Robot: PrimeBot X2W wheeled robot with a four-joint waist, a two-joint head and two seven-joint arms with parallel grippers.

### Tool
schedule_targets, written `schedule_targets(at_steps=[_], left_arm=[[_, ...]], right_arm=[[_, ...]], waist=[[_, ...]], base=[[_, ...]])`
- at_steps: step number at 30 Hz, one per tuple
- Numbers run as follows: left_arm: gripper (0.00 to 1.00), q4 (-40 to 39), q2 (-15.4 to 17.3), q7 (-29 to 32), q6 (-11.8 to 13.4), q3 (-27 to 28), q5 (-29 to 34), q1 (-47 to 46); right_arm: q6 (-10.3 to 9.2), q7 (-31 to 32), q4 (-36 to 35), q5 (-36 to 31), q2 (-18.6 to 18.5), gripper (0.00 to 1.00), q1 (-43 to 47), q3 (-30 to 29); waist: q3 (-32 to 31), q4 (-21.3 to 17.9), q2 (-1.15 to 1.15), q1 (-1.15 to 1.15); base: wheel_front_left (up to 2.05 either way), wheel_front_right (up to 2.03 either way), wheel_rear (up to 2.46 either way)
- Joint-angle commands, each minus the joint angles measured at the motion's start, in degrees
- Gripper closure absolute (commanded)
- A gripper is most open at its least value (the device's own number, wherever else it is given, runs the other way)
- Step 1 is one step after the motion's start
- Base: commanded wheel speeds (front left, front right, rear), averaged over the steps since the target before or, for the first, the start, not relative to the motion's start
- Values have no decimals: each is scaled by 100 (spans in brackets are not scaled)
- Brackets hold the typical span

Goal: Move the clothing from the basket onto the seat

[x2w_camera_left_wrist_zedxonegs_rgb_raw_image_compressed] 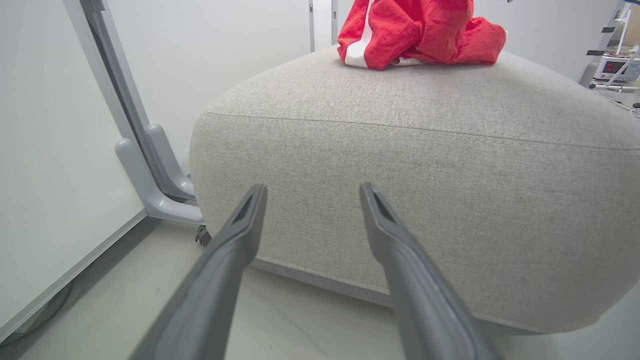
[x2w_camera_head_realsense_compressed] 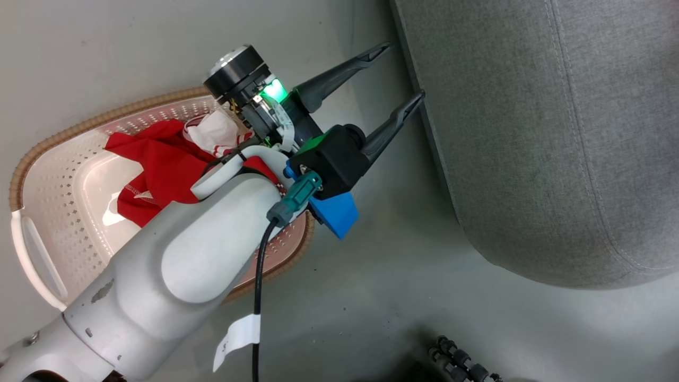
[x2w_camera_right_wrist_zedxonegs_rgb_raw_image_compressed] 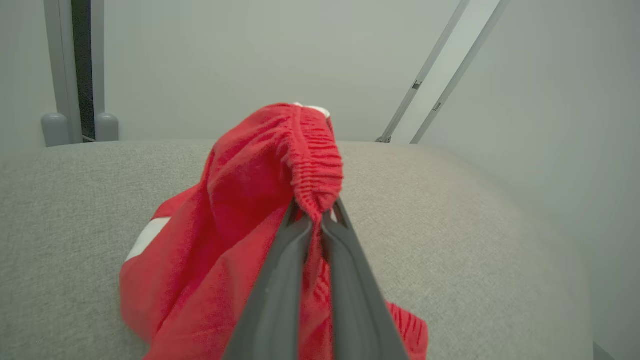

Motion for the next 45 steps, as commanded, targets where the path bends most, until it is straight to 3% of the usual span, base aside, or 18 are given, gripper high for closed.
schedule_targets(at_steps=[1, 7, 8, 9, 10, 16, 25, 35, 45], left_arm=[[0, -34, -12, 2, 13, -43, -4, -73], [0, -28, -36, -32, 31, -69, -41, -106], [0, -12, -35, -38, 33, -71, -43, -105], [0, 3, -39, -50, 37, -74, -50, -100], [0, 17, -44, -68, 51, -74, -59, -92], [0, 179, -140, -228, 143, -45, -164, 105], [0, 405, -450, -374, 336, 325, -527, 635], [0, 44, -631, -376, 500, 1529, -551, 1577], [0, -36, -889, -376, 414, 2803, -373, 2460]], right_arm=[[-1, -4, 93, -24, 46, 100, 83, -51], [-1, -4, 523, -112, 204, 100, 224, -65], [-1, -3, 541, -112, 204, 78, 226, -55], [-1, -3, 545, -83, 199, 11, 240, -32], [-1, -3, 576, -36, 167, 0, 263, -47], [-1, -3, 93, 131, 27, 0, 657, 99], [0, -3, -946, 316, -27, 0, 1593, 467], [0, -3, -1638, 406, 281, 0, 2553, 1377], [0, -3, -1680, 461, 658, 0, 2924, 2141]], waist=[[9, 36, 0, -1], [-1, 104, 0, -1], [-20, 109, 0, -1], [-46, 117, 0, -1], [-81, 126, 0, -1], [-510, 157, 0, -1], [-1651, 437, 0, -1], [-2773, 1072, 0, -1], [-3532, 1711, 0, -1]], base=[[0, 0, 0], [0, 0, 0], [0, 0, 0], [0, 0, 0], [0, 0, 0], [0, 0, 0], [0, 0, 0], [0, 0, 0], [0, 0, 0]])
